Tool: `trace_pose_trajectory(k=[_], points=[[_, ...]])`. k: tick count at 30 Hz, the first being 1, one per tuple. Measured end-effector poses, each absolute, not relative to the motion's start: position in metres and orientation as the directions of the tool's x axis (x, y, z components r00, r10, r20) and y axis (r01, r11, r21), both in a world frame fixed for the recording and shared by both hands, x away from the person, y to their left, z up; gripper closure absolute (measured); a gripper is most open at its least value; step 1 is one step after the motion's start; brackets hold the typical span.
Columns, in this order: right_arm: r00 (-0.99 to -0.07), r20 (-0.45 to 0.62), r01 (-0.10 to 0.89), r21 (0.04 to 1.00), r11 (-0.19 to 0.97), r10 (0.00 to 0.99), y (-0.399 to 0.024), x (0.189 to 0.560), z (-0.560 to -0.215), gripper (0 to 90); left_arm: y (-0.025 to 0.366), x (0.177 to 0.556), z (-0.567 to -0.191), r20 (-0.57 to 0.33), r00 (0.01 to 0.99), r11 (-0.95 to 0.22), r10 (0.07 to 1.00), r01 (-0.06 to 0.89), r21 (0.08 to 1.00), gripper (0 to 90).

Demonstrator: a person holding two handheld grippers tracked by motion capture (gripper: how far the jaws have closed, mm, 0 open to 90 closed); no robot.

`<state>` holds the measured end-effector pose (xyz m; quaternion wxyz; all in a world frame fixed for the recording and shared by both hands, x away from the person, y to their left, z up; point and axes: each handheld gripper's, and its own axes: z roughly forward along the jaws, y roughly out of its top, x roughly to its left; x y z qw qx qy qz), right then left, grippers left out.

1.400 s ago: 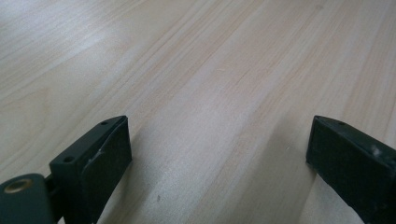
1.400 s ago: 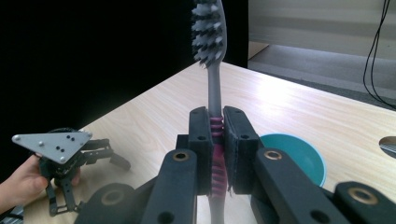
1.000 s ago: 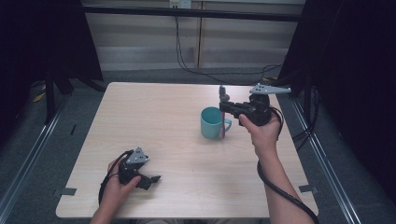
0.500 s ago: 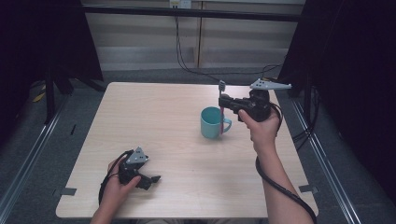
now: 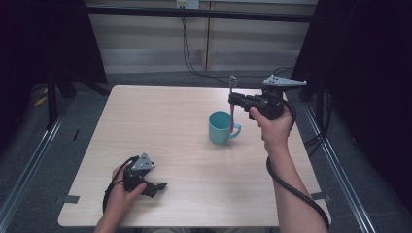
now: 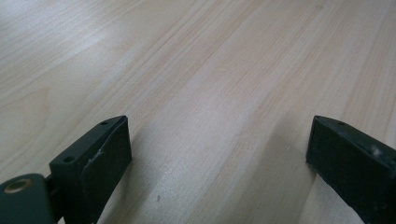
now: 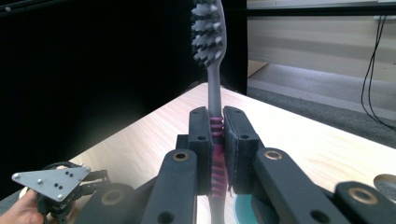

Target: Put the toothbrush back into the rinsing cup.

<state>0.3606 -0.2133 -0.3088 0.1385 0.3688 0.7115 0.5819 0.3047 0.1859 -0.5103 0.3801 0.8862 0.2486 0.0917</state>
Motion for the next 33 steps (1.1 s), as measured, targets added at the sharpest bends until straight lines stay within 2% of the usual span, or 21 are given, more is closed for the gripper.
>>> trace_pose_trajectory(k=[33], points=[[-0.661,0.235,0.338,0.941,0.003,0.713,-0.212,0.385,-0.307,83.0,0.186,0.305,-0.51,-0.025,0.86,-0.589,0.51,0.37,0.719,6.4]])
